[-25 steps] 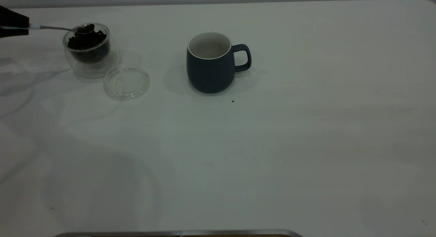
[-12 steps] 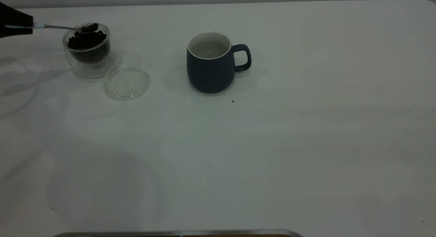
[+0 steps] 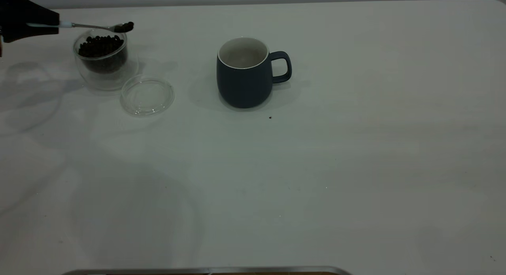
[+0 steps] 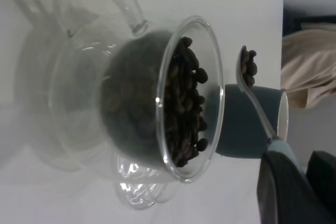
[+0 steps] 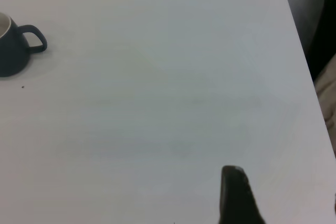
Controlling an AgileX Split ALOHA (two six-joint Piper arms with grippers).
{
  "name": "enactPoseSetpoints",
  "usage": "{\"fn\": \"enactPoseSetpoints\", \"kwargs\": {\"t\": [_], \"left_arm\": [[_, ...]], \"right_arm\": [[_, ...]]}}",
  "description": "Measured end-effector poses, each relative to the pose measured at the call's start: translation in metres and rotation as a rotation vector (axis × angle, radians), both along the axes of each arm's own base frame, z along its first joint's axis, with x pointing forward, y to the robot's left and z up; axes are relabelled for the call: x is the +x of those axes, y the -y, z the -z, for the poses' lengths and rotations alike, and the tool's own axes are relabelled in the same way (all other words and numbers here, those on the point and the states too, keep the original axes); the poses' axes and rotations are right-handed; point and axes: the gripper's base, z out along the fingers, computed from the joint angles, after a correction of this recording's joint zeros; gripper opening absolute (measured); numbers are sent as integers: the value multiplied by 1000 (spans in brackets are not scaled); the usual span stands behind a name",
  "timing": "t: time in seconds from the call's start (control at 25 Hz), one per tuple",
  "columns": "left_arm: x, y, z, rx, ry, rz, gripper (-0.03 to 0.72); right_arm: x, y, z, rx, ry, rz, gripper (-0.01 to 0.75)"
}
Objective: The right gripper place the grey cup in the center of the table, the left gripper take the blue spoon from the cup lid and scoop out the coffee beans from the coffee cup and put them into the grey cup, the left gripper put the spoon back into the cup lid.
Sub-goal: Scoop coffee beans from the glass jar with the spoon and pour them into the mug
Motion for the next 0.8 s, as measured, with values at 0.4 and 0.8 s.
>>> {"fn": "enactPoseSetpoints", "kwargs": {"t": [0.4, 0.8], "left_arm": [[9, 45, 0, -2, 0, 97, 127], [14, 87, -2, -25, 8, 166, 127]], "right_arm": [[0, 0, 0, 0, 0, 0, 470], [0, 0, 0, 0, 0, 0, 470]]}}
